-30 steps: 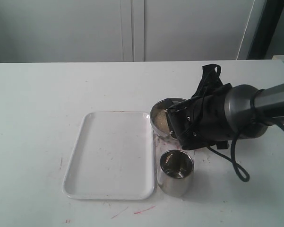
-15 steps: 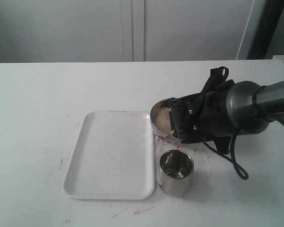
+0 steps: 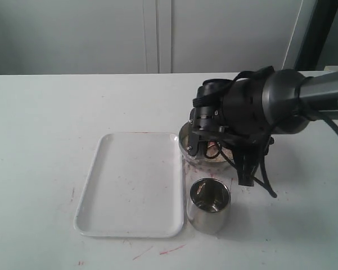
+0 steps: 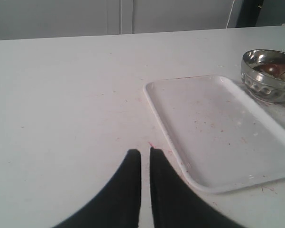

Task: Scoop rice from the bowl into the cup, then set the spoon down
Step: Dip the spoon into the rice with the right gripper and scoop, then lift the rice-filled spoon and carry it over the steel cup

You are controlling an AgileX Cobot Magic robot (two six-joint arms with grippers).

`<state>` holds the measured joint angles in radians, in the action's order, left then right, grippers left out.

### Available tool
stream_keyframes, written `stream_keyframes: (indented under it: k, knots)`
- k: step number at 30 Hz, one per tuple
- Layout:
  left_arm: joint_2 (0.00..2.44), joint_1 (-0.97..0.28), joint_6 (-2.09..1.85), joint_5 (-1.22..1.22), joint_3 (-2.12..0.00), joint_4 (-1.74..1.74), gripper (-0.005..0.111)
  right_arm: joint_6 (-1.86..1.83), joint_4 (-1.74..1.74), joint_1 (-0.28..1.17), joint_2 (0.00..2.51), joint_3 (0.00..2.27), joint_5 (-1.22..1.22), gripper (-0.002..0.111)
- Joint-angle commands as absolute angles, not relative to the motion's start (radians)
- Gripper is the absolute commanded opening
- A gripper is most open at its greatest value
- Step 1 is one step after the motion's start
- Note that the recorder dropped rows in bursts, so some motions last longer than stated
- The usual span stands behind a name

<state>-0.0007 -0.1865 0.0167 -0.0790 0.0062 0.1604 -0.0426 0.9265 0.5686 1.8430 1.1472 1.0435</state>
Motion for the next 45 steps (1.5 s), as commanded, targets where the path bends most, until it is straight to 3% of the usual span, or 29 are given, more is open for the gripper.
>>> stream_keyframes:
  k: [1,19,30,40,45]
  knots:
    - [0.000,-0.188,0.019,-0.076,0.000,0.171,0.014,-0.121,0.812,0.547,1.844,1.202,1.096,0.000]
    - [0.000,-0.188,0.019,-0.076,0.000,0.171,0.014,-0.336,0.192,0.264,1.702,1.255,1.025,0.000]
    - [0.000,-0.188,0.019,-0.076,0.000,0.171,0.014,-0.341,0.180,0.270,1.549,1.145,0.966,0.000]
    - [0.000,-0.188,0.019,-0.076,0.000,0.171,0.014,-0.274,0.185,0.344,1.292,1.146,1.219,0.000]
    - [0.000,-0.188,0.019,-0.076,0.000,0.171,0.014,-0.197,0.175,0.417,1.188,1.133,1.221,0.000]
